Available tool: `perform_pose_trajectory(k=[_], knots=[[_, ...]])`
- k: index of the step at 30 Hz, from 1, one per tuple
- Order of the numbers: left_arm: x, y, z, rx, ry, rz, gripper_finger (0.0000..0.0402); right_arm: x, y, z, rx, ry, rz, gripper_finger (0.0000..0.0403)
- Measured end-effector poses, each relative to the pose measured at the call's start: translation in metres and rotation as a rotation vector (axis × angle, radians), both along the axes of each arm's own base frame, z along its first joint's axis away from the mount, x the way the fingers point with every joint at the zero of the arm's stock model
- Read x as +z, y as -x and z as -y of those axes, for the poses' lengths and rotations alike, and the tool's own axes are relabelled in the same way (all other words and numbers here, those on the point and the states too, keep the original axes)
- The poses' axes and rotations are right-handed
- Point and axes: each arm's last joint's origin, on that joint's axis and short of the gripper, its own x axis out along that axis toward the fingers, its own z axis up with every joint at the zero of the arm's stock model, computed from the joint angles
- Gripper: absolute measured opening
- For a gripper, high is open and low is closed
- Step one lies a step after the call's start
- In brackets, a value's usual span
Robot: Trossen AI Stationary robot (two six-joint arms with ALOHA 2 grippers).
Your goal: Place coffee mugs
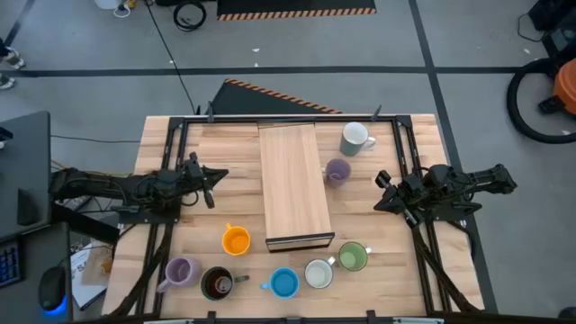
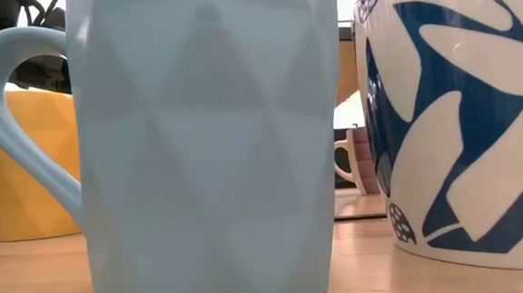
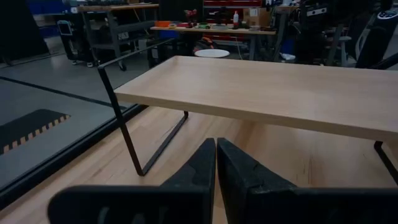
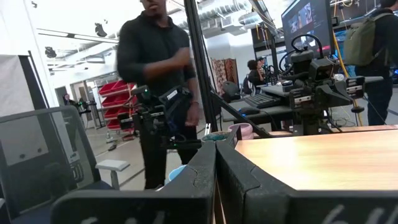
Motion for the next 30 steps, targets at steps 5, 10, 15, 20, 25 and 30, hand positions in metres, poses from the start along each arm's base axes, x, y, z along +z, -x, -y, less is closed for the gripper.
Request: perform_pose_trajectory(k=[5,10,15,20,25,30], knots=[[0.0001,0.0000,0.0000,0.000,0.000,0.000,0.0023,0.0000,0.0000,0.0000,0.000,0.000,0.000,0.0019],[0.0002,0.0000,0.0000,0.000,0.000,0.001,0.0023,0.0000,0.0000,0.0000,0.000,0.000,0.000,0.0019],[0.0002,0.0000,0.0000,0.000,0.000,0.001,0.0023,0.0001,0.0000,0.0000,0.001,0.000,0.001,0.0019],[0.0000,0.0000,0.0000,0.000,0.000,0.000,0.0023,0.0000,0.0000,0.0000,0.000,0.000,0.000,0.0019],[0.0001,0.0000,0.0000,0.000,0.000,0.000,0.0023,0.0000,0.0000,0.0000,0.000,0.000,0.000,0.0019],[0.0000,0.0000,0.0000,-0.005,-0.041,-0.020,0.0023,0.0001,0.0000,0.0000,0.001,0.000,0.000,0.0019]])
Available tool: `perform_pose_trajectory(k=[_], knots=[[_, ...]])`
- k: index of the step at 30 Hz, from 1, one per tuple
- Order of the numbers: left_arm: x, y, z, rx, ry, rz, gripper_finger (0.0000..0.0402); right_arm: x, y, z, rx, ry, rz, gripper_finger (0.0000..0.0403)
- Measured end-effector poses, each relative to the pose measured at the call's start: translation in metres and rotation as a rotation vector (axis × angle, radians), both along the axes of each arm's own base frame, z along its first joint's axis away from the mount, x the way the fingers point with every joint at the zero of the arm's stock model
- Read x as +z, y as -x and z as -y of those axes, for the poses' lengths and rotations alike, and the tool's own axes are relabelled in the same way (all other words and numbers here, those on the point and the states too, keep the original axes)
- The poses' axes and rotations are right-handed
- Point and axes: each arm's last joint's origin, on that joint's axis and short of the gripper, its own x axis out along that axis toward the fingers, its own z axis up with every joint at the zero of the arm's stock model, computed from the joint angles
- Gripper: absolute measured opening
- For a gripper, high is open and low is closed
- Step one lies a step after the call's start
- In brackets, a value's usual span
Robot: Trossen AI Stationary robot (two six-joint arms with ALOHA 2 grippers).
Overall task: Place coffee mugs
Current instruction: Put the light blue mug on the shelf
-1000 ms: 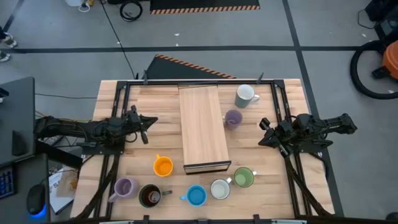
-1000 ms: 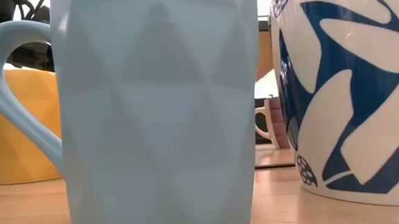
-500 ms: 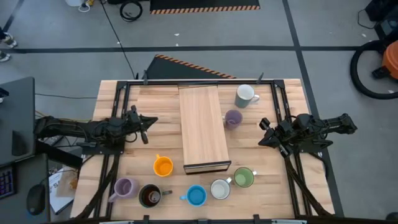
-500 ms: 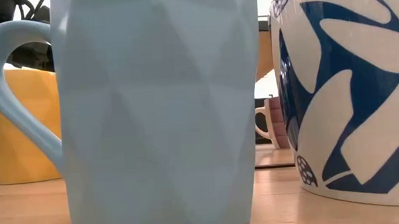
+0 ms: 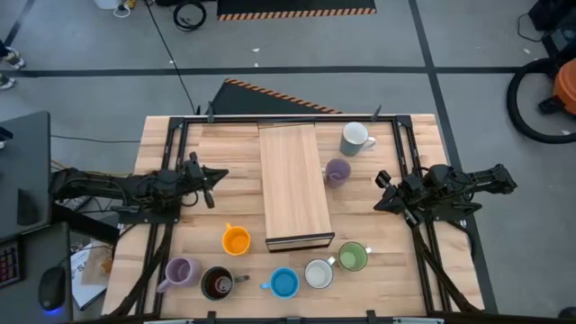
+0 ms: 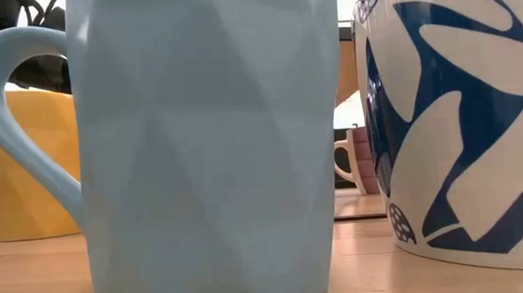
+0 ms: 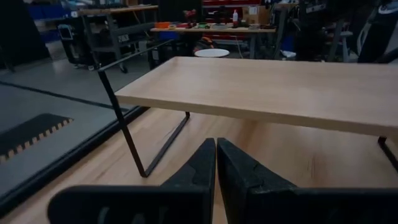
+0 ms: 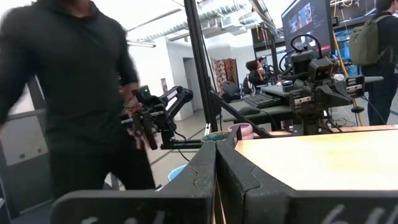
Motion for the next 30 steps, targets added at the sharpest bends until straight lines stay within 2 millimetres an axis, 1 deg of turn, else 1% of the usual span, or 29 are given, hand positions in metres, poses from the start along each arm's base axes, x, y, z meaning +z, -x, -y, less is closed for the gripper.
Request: perform_pose_trajectory(k=[4,8,12,14,16,20,22,24,26,30], knots=[[0.000,0.000,0.000,-0.010,-0.067,-0.030,0.0023,0.000,0.000,0.000,-0.001,0.000,0.000,0.0019],[0.002,0.000,0.000,-0.016,0.019,0.025,0.0023,0.000,0.000,0.000,-0.002,0.003,0.002,0.0019],[0.008,-0.001,0.000,-0.003,0.072,0.122,0.0023,0.008,0.002,0.002,-0.097,0.108,0.142,0.0019],[0.011,-0.001,0.000,-0.005,0.095,0.165,0.0023,0.013,0.003,0.003,-0.121,0.104,0.187,0.0019],[0.018,-0.001,0.001,-0.009,0.149,0.257,0.0023,0.019,0.005,0.003,-0.129,0.071,0.251,0.0019],[0.039,0.003,0.000,-0.036,0.311,0.558,0.0023,0.035,0.014,0.006,-0.208,0.110,0.470,0.0019],[0.049,0.007,0.000,-0.056,0.362,0.689,0.0023,0.042,0.019,0.008,-0.283,0.106,0.559,0.0019],[0.058,0.011,-0.001,-0.062,0.361,0.795,0.0023,0.046,0.022,0.011,-0.393,0.090,0.595,0.0019],[0.065,0.016,-0.001,-0.071,0.360,0.878,0.0023,0.047,0.023,0.015,-0.538,0.056,0.585,0.0019],[0.072,0.021,-0.002,-0.075,0.364,0.979,0.0023,0.046,0.025,0.026,-0.853,-0.096,0.492,0.0019]])
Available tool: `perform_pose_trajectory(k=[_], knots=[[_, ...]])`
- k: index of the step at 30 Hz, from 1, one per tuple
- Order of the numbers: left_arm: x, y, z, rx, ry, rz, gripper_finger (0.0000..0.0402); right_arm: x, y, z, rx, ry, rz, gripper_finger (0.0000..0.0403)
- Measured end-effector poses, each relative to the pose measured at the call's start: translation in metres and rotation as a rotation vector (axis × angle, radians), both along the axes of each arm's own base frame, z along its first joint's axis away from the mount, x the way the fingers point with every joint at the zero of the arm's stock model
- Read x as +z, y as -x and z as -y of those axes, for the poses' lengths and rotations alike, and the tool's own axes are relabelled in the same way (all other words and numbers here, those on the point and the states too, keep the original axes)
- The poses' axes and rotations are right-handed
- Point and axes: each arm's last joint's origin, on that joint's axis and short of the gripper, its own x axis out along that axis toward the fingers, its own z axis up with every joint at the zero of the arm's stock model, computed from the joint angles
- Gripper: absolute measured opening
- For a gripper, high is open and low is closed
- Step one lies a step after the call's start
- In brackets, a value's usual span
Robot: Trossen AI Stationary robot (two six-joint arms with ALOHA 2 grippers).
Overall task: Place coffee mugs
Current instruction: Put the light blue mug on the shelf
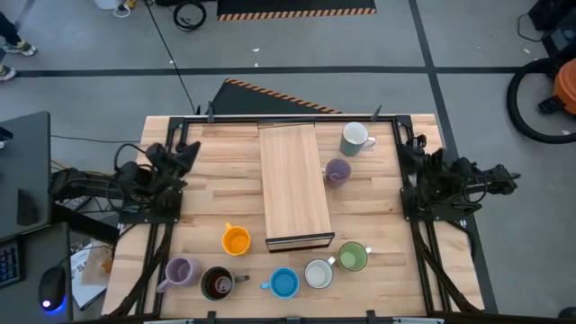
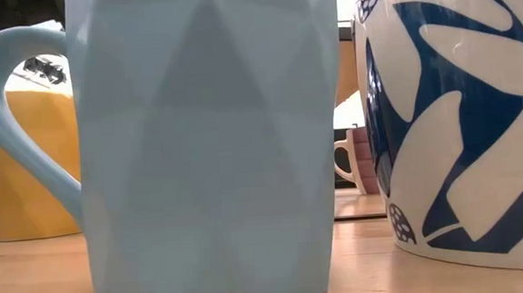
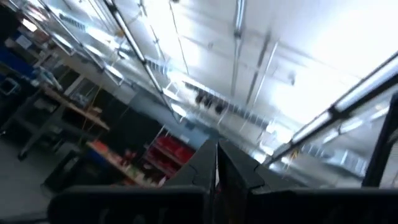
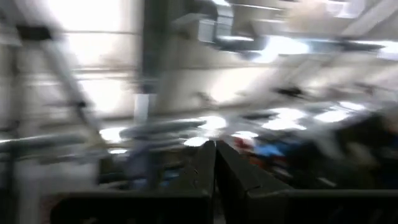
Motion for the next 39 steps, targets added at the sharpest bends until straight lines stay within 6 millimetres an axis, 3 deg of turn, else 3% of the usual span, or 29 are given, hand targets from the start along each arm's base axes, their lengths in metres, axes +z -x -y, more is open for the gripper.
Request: perform_pose_trajectory(k=[4,8,17,28,36,39], knots=[[0.003,0.003,-0.001,0.035,0.032,0.044,0.0023,-0.004,0.004,0.009,-0.153,-0.329,0.058,0.0019],[0.003,0.005,-0.003,0.055,0.112,0.084,0.0023,-0.007,0.007,0.014,-0.197,-0.629,0.214,0.0019],[0.007,0.014,-0.008,0.151,0.289,0.217,0.0023,-0.002,0.016,0.018,-0.224,-0.678,0.349,0.0019],[0.000,0.007,-0.008,0.185,0.289,0.111,0.0023,0.000,0.013,0.015,-0.019,-0.673,0.427,0.0019],[-0.003,0.005,-0.007,0.176,0.277,0.072,0.0023,-0.013,0.005,0.018,-0.178,-0.810,0.353,0.0019],[-0.002,0.004,-0.007,0.156,0.257,0.071,0.0023,-0.017,0.002,0.018,-0.153,-0.866,0.384,0.0019]])
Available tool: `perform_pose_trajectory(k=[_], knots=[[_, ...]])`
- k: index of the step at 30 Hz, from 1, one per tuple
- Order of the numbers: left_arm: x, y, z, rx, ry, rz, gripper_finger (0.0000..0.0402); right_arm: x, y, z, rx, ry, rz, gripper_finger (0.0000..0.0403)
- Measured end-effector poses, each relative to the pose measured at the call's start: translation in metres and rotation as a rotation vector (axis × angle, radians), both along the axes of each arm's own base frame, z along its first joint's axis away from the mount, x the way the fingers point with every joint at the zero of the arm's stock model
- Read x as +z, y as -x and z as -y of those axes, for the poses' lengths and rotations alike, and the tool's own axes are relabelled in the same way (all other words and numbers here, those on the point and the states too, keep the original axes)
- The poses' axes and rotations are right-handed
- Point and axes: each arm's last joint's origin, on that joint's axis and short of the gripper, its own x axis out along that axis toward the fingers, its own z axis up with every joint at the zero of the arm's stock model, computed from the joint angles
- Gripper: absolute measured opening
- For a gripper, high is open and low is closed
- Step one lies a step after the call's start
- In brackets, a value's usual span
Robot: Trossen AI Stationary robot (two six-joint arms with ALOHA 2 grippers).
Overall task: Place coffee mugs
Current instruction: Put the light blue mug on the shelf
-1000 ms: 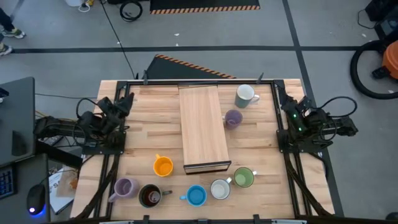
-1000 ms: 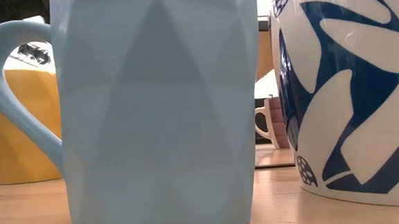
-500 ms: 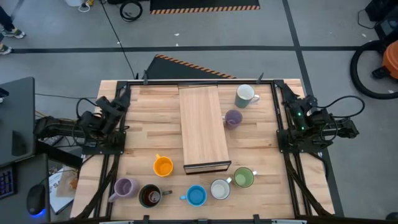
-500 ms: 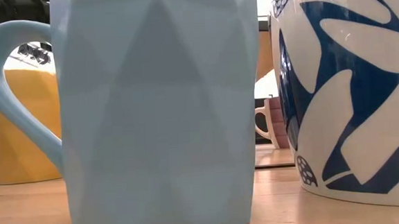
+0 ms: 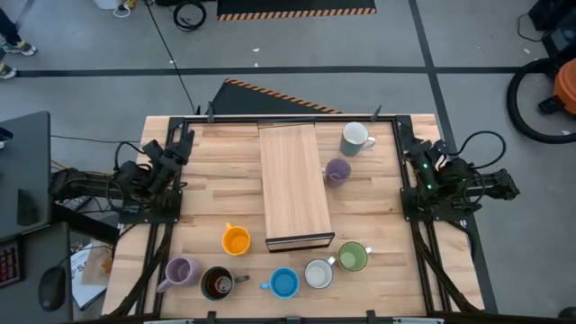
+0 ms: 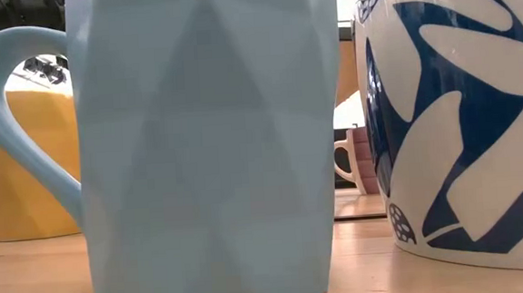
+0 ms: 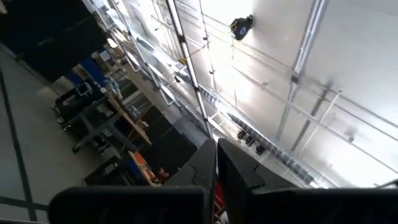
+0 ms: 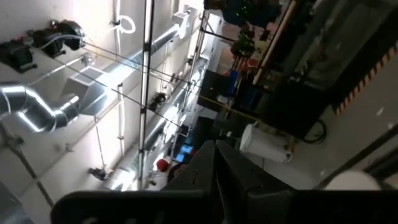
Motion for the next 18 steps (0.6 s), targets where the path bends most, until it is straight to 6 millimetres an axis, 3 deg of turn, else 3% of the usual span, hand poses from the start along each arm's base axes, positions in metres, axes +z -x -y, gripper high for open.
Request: perform_pose_trajectory(k=[8,13,18], knots=[[0.002,0.001,0.000,-0.055,0.030,0.076,0.0023,0.014,-0.002,-0.002,0.106,0.076,0.024,0.0019],[0.002,-0.001,0.003,-0.138,-0.013,0.077,0.0021,0.040,-0.002,-0.003,0.119,0.190,-0.076,0.0019],[-0.007,-0.008,0.002,-0.159,0.095,0.041,0.0008,0.069,-0.002,-0.003,0.074,0.278,-0.218,0.0019]])
